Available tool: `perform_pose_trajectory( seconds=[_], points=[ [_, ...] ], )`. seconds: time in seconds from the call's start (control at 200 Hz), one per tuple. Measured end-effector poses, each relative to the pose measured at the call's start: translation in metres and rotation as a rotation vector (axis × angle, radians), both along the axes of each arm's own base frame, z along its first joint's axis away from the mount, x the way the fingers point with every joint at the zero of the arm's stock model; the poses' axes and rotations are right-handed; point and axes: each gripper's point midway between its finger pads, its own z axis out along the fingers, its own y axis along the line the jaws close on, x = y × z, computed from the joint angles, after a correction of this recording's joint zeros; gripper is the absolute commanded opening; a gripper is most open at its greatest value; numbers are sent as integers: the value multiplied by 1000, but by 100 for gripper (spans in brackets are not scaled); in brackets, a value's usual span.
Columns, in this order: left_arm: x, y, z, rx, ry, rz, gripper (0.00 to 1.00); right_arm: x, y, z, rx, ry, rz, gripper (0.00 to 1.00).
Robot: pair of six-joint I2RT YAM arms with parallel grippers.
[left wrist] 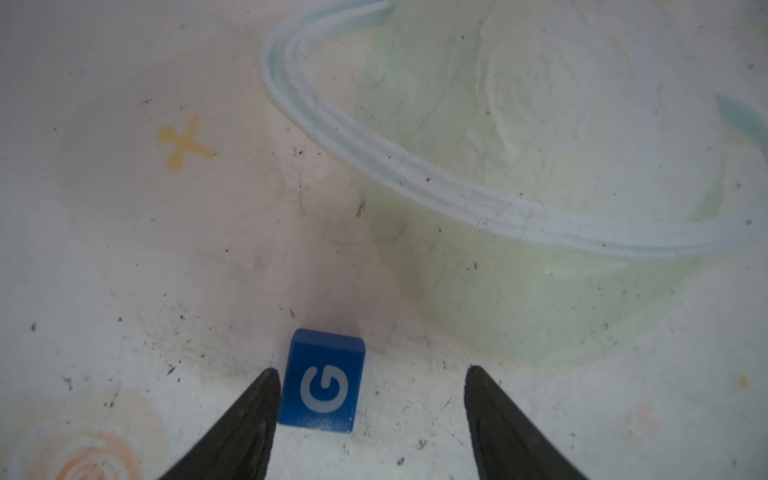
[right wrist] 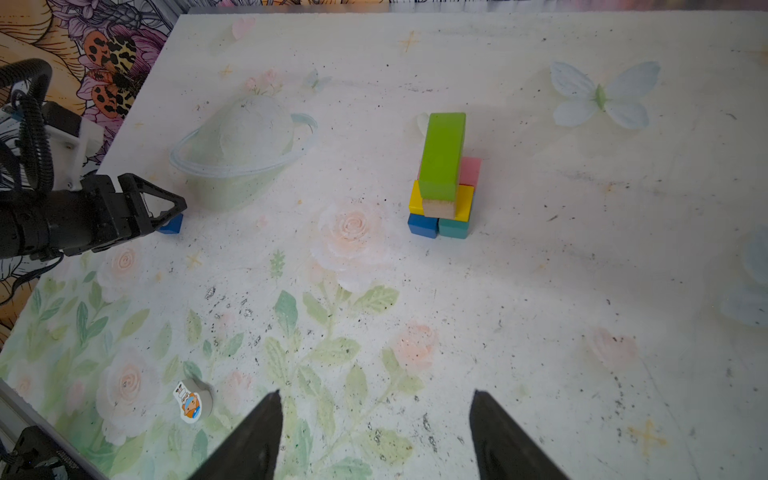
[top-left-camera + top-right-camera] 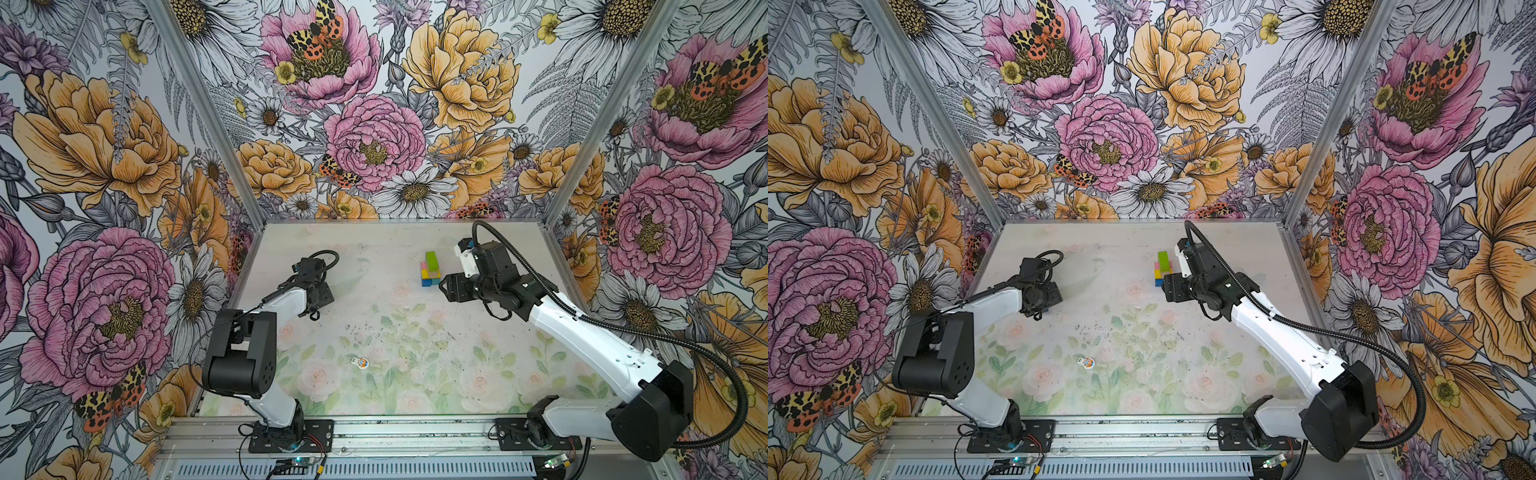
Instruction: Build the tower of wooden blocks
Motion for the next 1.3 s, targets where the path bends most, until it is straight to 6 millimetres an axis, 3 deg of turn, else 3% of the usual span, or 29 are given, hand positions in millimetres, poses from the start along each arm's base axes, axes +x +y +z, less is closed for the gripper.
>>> perform_pose_trajectory(
  seconds=[0.365,0.796,0.911,1.301],
  points=[
    [-5,2,-8,13,43,-11,71,-5,1,6,24,-1,15,92],
    [-7,11,-8,14,57,11,70,-13,-7,16,30,-14,10,94],
    [-5,12,-7,20,59,3,65,-16,-9,22,37,-27,10,94],
    [-10,15,-15,38,122,-19,61,-26,-16,29,47,-36,8,96]
  ],
)
